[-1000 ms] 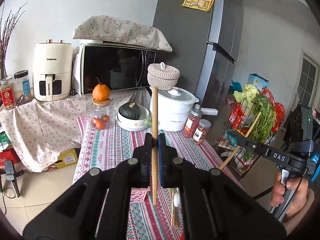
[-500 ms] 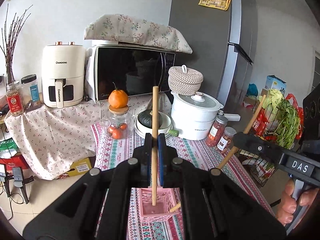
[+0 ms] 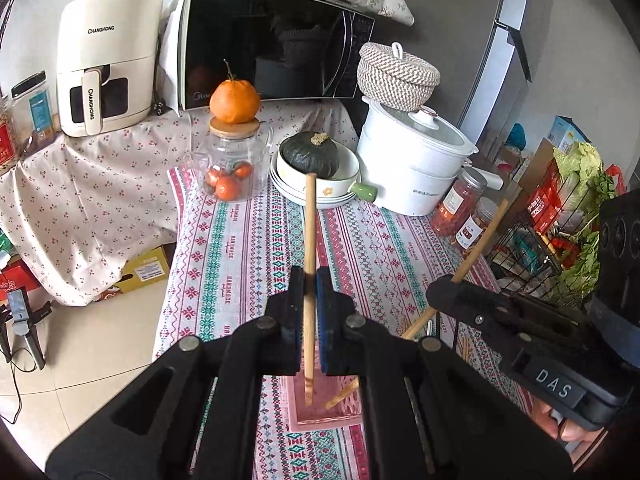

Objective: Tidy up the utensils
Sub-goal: 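Lift both wooden chopsticks and carry them over the pink basket with both tools, then lower the chopsticks into the pink basket and open both tools, then grasp a black chopstick from the pile with the left tool and lift it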

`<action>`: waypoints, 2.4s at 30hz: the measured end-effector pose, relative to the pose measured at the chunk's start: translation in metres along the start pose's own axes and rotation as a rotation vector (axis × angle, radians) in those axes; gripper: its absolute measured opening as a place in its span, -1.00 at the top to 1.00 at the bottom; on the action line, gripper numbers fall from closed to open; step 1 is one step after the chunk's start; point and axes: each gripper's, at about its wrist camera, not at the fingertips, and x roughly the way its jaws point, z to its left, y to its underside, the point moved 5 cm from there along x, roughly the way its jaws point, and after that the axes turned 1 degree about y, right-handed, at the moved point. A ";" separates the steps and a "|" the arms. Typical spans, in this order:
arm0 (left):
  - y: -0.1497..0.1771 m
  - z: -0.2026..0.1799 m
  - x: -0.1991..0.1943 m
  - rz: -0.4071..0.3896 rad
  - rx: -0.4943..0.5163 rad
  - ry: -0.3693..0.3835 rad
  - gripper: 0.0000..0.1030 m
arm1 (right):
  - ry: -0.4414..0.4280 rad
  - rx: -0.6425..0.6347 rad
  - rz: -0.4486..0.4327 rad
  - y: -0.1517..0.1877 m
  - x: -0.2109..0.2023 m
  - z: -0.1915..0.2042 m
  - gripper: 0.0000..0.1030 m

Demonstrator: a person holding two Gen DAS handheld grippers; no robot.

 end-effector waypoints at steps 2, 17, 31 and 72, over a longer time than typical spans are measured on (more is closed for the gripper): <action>0.001 0.002 0.005 0.009 -0.007 -0.002 0.87 | 0.001 0.005 0.010 0.002 0.004 -0.001 0.87; 0.003 0.008 -0.004 -0.020 -0.025 -0.049 -0.03 | -0.018 0.044 -0.023 -0.001 -0.020 -0.014 0.45; 0.029 -0.015 -0.041 -0.043 -0.047 -0.050 -0.97 | 0.058 0.050 -0.158 0.013 -0.111 -0.045 -0.94; 0.083 -0.190 0.140 0.412 0.219 0.031 0.37 | 0.450 0.428 0.324 0.116 -0.111 -0.265 -0.99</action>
